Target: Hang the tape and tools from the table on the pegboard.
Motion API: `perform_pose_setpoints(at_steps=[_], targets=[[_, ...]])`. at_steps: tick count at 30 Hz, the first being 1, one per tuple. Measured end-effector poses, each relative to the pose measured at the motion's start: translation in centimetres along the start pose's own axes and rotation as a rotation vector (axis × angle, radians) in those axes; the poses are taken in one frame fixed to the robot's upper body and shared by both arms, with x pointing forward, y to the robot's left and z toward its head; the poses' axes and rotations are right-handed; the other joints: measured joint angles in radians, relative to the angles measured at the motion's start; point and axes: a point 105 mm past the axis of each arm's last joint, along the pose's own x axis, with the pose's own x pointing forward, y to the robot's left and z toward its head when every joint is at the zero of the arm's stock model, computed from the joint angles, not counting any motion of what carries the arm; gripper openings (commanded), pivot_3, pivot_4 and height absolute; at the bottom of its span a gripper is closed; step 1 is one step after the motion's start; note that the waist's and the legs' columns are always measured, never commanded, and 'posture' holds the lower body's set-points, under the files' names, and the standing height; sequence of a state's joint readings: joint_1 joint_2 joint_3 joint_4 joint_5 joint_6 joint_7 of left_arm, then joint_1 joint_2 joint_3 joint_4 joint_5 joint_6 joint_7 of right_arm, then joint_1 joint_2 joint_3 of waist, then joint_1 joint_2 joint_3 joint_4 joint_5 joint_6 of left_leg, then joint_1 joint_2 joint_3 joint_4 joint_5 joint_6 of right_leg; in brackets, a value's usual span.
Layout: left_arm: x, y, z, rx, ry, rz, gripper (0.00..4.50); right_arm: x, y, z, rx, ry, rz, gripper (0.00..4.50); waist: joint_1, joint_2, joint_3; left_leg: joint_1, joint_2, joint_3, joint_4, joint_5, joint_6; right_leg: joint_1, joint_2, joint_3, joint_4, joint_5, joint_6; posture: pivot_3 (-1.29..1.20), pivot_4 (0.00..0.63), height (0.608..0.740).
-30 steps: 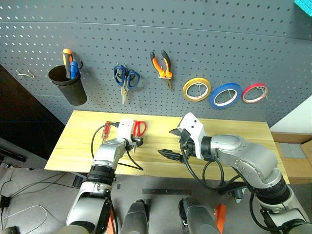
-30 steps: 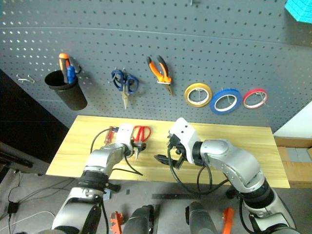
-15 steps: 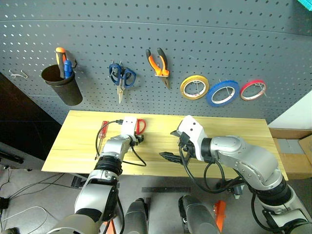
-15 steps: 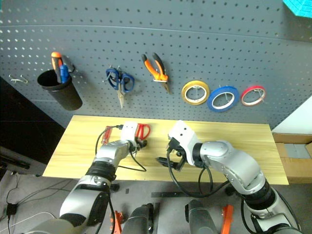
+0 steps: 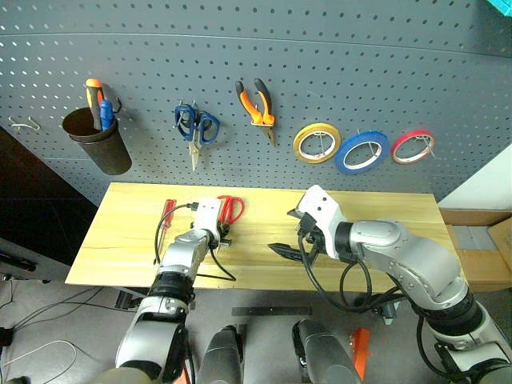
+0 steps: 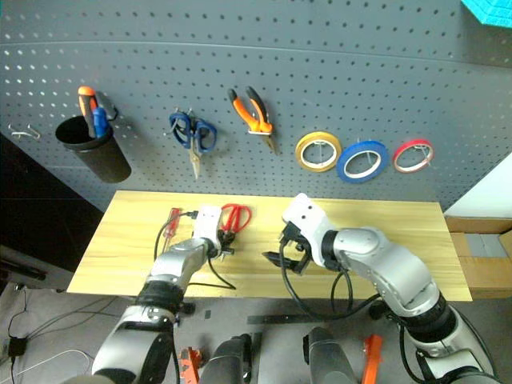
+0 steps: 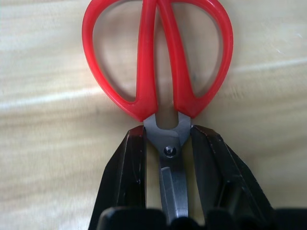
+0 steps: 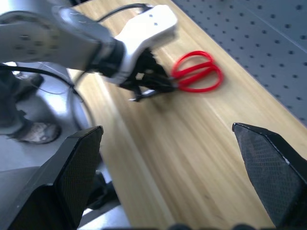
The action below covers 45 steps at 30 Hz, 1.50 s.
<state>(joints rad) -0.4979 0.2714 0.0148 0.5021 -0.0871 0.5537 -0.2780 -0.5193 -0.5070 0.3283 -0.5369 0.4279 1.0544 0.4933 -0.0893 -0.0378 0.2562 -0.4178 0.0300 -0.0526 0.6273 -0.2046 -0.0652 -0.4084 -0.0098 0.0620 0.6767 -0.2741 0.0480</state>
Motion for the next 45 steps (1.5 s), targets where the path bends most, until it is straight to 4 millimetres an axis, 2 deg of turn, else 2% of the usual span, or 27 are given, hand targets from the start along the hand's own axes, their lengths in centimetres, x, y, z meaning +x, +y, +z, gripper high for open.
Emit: perform_pose_setpoints(at_steps=[4,11,15,20,24,31,37,40,45], targets=[[-2.4,0.7,-1.4,0.046,-0.022,-0.032,1.02,-0.8,-1.2,0.1,-0.006,0.0,-0.044,4.5,-0.001,0.0,0.0,-0.002,0.0,0.001,-0.001,0.0,0.0,-0.002,0.0,0.001,0.0,0.0,0.0,-0.15,0.261,0.74],[-7.2,0.3,-0.9,0.19,-0.24,-0.052,1.02,-2.5,-2.7,0.7,-0.086,-0.046,-0.111,4.5,0.003,0.0,0.001,-0.003,0.0,0.002,-0.002,-0.001,-0.001,-0.002,-0.003,0.001,-0.003,0.0,0.0,-0.14,0.253,0.74],[-9.6,0.7,0.6,0.263,-0.394,-0.003,1.02,-3.1,-3.0,1.4,-0.131,-0.091,-0.109,4.5,0.003,0.0,0.001,-0.003,0.0,0.002,-0.002,-0.001,0.0,-0.002,-0.003,0.001,-0.004,0.0,0.0,-0.13,0.244,0.74],[-13.2,2.1,3.6,0.361,-0.582,0.128,1.02,-3.5,-2.2,2.4,-0.183,-0.148,-0.05,4.5,0.005,0.0,0.001,-0.003,0.0,0.002,-0.002,-0.001,0.0,-0.003,-0.003,0.001,-0.005,0.0,0.0,-0.11,0.227,0.74],[-15.1,1.9,5.7,0.42,-0.696,0.167,1.02,-3.5,-2.0,2.7,-0.196,-0.164,-0.024,4.5,0.007,0.0,0.001,-0.004,0.0,0.002,-0.002,-0.001,0.0,-0.003,-0.003,0.001,-0.005,0.0,0.0,-0.08,0.214,0.74],[-16.1,1.9,8.2,0.462,-0.79,0.211,1.02,-3.2,-2.5,2.5,-0.185,-0.174,-0.02,4.5,0.009,0.0,0.001,-0.004,-0.001,0.002,-0.001,-0.001,0.0,-0.003,-0.002,0.0,-0.004,0.0,-0.001,-0.06,0.206,0.74],[-16.8,2.3,12.7,0.531,-0.899,0.237,1.02,-2.9,-2.7,3.0,-0.196,-0.184,-0.015,4.5,0.01,0.0,0.001,-0.004,-0.001,0.002,-0.001,-0.001,0.0,-0.003,-0.002,0.0,-0.004,0.001,-0.001,-0.07,0.21,0.74],[-16.0,2.9,13.2,0.528,-0.885,0.24,1.02,-2.7,-2.7,2.9,-0.195,-0.176,-0.012,4.5,0.01,0.0,0.001,-0.004,-0.001,0.002,-0.001,-0.001,0.0,-0.003,-0.002,0.0,-0.004,0.001,-0.002,-0.08,0.214,0.74],[-14.4,3.6,12.8,0.542,-0.826,0.236,1.02,-2.7,-2.9,3.0,-0.206,-0.173,-0.024,4.5,0.008,0.0,0.001,-0.004,-0.001,0.002,-0.001,-0.001,0.0,-0.003,-0.002,0.0,-0.003,0.002,-0.003,-0.09,0.22,0.74]])
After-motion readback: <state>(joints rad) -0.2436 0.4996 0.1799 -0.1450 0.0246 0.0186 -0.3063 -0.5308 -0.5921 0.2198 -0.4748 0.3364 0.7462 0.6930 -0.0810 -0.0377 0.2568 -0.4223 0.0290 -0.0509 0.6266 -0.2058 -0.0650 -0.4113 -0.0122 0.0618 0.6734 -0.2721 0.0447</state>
